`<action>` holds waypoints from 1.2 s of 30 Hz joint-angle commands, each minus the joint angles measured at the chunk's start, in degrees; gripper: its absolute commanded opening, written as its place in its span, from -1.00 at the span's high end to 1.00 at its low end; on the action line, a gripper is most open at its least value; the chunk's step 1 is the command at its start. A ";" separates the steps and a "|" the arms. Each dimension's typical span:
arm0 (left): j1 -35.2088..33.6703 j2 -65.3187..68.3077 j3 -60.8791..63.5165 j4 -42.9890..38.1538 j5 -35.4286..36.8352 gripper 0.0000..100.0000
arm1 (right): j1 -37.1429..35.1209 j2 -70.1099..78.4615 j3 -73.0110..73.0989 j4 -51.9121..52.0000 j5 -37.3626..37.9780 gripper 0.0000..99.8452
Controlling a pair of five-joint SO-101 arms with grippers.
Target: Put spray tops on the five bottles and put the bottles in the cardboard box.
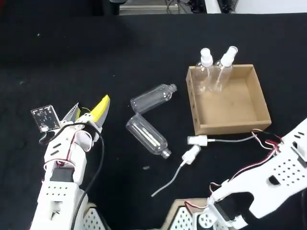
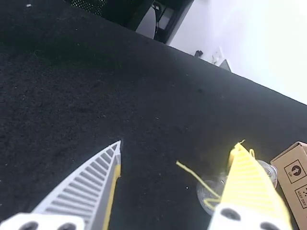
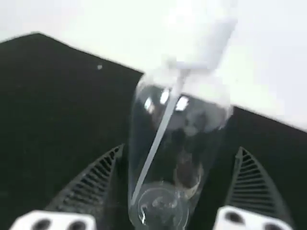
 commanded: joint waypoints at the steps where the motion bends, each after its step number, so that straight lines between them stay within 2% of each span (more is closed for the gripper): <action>1: 0.84 -0.18 0.13 -1.05 -0.35 0.34 | -1.49 -7.52 1.01 -0.35 -0.18 0.41; 16: 0.84 -0.18 0.13 -1.05 -0.35 0.34 | -1.41 -12.79 1.19 -0.35 -0.18 0.41; 36: 0.84 -0.18 0.13 -1.05 -0.35 0.34 | -1.49 -6.73 -1.98 -0.44 -0.18 0.41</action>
